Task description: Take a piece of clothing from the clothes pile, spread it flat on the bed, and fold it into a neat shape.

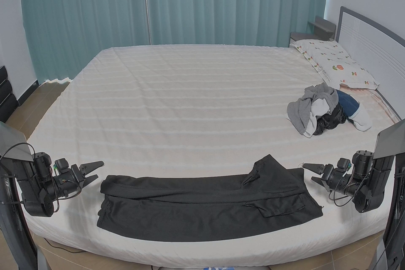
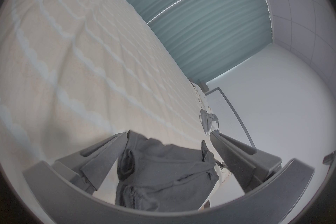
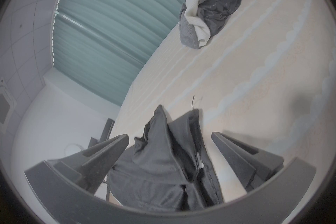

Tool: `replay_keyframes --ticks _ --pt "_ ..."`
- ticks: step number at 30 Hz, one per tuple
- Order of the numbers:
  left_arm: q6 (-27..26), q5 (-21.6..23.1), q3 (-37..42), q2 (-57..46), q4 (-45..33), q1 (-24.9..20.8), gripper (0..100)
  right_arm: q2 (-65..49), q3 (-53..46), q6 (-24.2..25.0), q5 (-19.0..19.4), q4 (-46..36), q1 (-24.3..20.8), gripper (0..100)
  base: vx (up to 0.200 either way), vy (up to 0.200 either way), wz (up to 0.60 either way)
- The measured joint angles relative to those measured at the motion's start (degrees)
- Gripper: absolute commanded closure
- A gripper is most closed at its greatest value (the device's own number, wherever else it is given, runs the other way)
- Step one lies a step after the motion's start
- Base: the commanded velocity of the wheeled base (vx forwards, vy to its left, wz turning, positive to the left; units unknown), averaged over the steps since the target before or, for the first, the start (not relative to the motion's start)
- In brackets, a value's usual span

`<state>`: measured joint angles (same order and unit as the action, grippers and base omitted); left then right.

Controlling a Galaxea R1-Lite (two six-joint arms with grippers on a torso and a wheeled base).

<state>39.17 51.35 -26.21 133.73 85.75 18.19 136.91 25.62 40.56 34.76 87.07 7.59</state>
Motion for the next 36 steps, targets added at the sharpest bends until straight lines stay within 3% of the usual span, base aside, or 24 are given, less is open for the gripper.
replay_keyframes --ticks 3,7,13,19,25,26,36 --pt "0.8 -3.0 -1.9 -0.7 -3.9 -1.7 0 0.1 1.8 0.7 -1.6 -2.6 0.1 0 0.000 0.000 0.00" --pt "1.0 -11.4 -5.2 -1.3 -10.6 -4.7 0 0.3 4.0 0.9 -4.9 -6.2 -0.5 0 0.000 0.000 0.00" --pt "1.1 -21.5 -11.8 -1.8 -26.9 -8.7 0 0.3 6.4 1.0 -8.3 -10.8 -2.1 0 0.000 0.000 0.00" --pt "1.3 -24.9 -18.3 -2.9 -40.2 -10.6 0 0.3 8.0 1.2 -9.7 -13.0 -3.4 0 0.000 0.000 0.00" --pt "1.3 -25.7 -21.2 -3.6 -41.9 -11.7 0 0.9 9.1 1.3 -10.1 -13.8 -3.9 0 0.000 0.000 0.00" --pt "1.2 -25.7 -21.3 -3.7 -41.9 -11.8 100 1.0 9.2 1.3 -10.1 -13.8 -3.9 0 0.000 0.000 0.00" --pt "-1.5 -25.8 -20.9 -4.2 -47.7 -11.8 100 1.6 10.2 1.1 -10.1 -15.8 -4.1 0 0.000 0.000 0.00"
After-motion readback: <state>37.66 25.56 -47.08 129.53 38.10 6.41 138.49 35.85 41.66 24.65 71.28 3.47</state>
